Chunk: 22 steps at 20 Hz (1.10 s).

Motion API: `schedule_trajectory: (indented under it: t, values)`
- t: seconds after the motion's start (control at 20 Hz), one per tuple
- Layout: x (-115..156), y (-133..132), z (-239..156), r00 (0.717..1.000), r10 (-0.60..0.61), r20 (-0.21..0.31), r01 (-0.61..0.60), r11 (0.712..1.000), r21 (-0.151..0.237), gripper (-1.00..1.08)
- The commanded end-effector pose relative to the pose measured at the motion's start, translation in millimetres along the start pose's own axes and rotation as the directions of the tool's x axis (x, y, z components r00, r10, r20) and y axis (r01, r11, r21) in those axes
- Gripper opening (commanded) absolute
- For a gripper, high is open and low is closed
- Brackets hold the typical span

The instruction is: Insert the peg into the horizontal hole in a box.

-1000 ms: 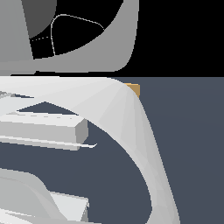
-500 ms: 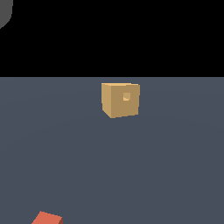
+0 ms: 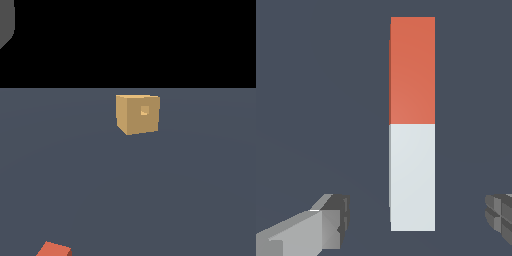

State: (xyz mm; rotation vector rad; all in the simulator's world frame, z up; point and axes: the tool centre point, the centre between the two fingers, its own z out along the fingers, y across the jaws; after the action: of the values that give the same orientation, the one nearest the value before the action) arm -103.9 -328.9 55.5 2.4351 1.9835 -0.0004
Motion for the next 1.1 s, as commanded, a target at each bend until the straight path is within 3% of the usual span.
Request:
schedule_trajectory:
  t: [0.0,0.5,0.55,1.05]
  values:
    - [0,-1,11,1.000,0.000,0.000,0.000,1.000,0.001,1.00]
    - [-1,0,40,1.000,-0.001,-0.001,0.001,1.000,0.000,1.00]
    - [-1,0,40,1.000,-0.001,-0.001,0.001,1.000,0.000,-1.00]
    - [0,1,40,1.000,-0.001,-0.001,0.001,1.000,0.000,-1.00]
